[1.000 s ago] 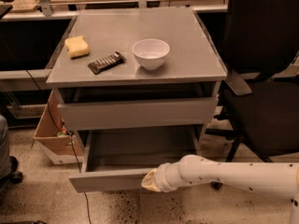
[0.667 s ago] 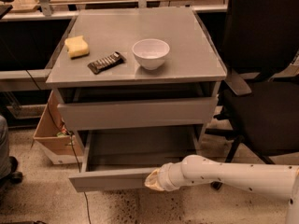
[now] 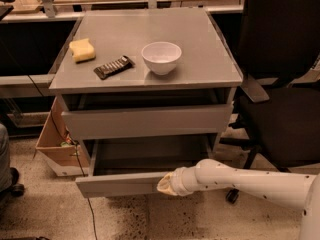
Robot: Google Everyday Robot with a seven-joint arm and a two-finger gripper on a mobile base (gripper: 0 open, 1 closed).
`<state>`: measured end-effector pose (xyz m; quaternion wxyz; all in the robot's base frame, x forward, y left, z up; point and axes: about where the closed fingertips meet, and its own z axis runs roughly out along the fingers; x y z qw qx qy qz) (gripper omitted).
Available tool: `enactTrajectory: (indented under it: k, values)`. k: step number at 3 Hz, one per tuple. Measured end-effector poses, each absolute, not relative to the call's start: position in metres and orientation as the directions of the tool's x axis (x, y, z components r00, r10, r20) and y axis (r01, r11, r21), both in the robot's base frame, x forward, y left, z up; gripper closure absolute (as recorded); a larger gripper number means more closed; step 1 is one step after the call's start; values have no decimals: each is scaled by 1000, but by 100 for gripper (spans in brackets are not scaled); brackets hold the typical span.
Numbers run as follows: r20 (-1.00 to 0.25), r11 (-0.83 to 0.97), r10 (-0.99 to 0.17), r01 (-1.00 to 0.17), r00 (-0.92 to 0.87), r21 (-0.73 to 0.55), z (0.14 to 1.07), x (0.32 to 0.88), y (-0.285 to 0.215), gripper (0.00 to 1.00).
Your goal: Close middle drawer
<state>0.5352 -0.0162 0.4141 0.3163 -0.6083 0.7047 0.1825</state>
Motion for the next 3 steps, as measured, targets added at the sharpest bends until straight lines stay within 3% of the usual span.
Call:
enactTrajectory:
  k: [3]
  values:
    - [-680, 75, -717, -953, 153, -294, 425, 606, 9, 100]
